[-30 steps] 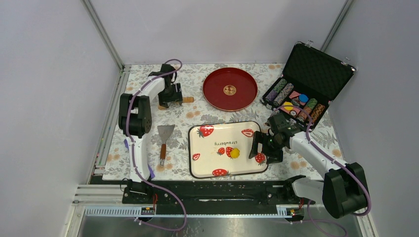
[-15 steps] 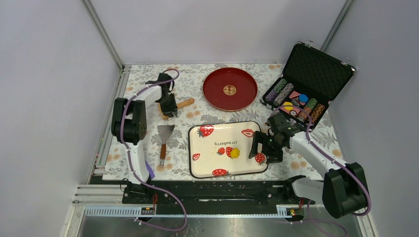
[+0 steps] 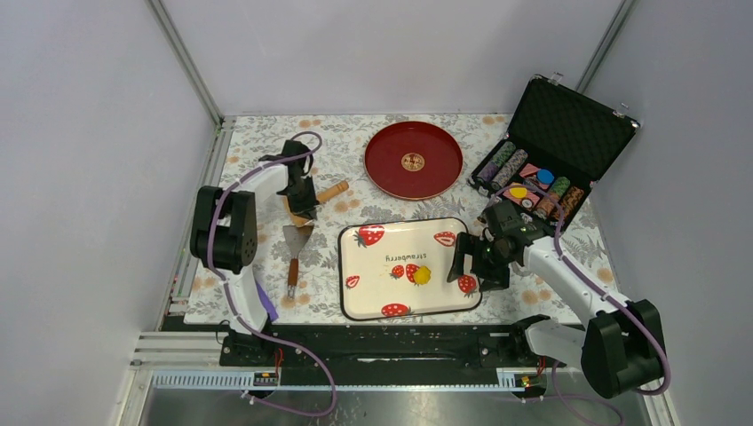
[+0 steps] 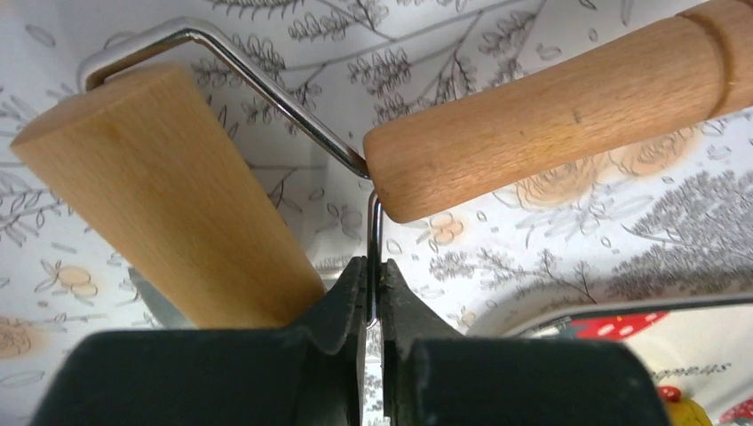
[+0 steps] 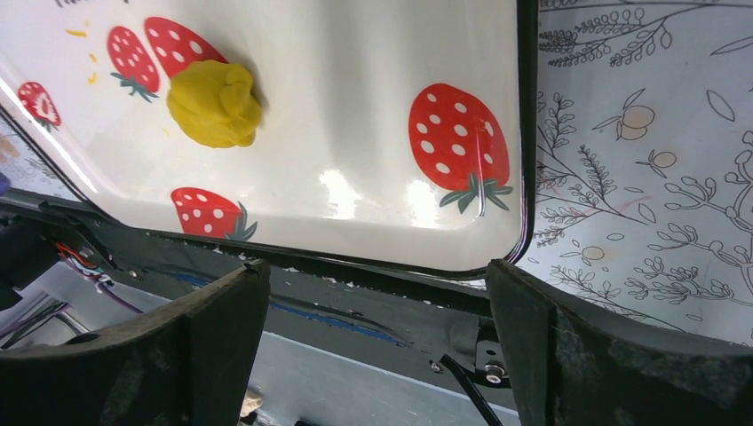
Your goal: Roll out the dumpling wrappers from the dough
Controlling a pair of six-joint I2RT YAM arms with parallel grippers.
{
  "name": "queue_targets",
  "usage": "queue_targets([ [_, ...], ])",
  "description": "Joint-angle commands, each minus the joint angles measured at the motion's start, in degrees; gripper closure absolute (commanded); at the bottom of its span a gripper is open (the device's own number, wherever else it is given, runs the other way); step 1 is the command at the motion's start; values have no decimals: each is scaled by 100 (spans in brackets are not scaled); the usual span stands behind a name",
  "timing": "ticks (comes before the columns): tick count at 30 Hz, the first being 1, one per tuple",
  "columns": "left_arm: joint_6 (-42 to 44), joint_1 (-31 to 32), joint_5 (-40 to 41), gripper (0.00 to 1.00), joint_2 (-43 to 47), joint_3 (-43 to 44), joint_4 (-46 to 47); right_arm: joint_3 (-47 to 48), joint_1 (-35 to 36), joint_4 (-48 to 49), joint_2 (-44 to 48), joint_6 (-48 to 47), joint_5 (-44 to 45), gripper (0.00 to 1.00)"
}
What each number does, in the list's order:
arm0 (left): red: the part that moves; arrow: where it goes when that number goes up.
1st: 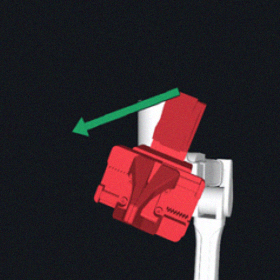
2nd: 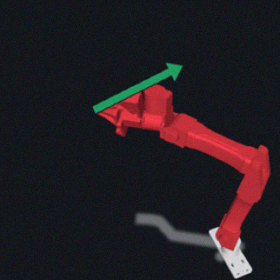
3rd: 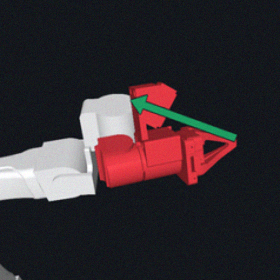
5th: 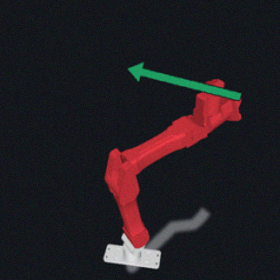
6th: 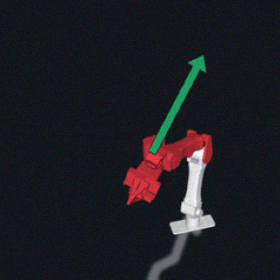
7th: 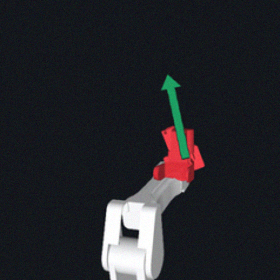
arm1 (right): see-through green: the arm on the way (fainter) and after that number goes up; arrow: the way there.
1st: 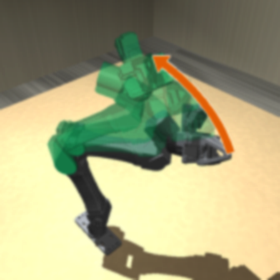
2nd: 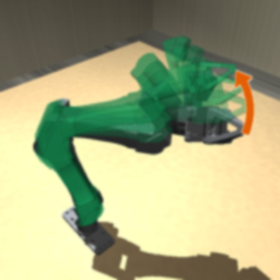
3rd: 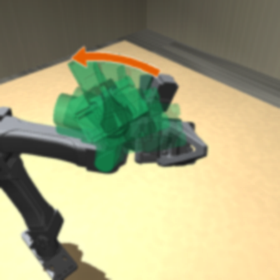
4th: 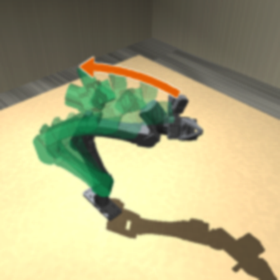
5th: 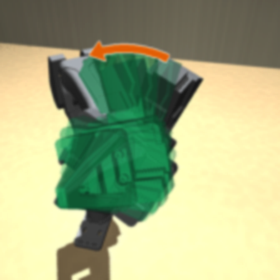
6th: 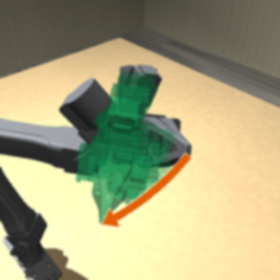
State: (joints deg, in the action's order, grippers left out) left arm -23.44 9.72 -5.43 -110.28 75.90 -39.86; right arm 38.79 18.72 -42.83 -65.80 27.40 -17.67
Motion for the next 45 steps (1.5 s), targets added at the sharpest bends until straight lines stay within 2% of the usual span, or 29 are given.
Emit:
queue_targets([
  [1,-74,17,-169,100,833,-92,85,379,-9,-286,181,-58,-63,1],
  [7,-108,122,-100,100,1711,-571,194,566,-9,-338,360,-22,-265,1],
  [12,-133,461,80,100,2519,-1047,265,728,-9,-337,471,17,-620,0],
  [21,-454,1605,728,100,4466,-2191,499,1008,-9,-274,937,201,-1314,1],
  [28,-1015,2478,1049,100,5476,-2826,432,893,1,190,1253,709,-2224,0],
  [34,-1713,3385,1341,100,5763,-3120,472,783,339,788,1375,1398,-2357,1],
  [37,-1976,3932,1505,100,5710,-3185,535,656,623,1413,1371,1814,-2357,2],
  [45,-2580,5277,1988,100,5374,-3122,600,491,1174,2197,1062,2300,-2387,5],
])
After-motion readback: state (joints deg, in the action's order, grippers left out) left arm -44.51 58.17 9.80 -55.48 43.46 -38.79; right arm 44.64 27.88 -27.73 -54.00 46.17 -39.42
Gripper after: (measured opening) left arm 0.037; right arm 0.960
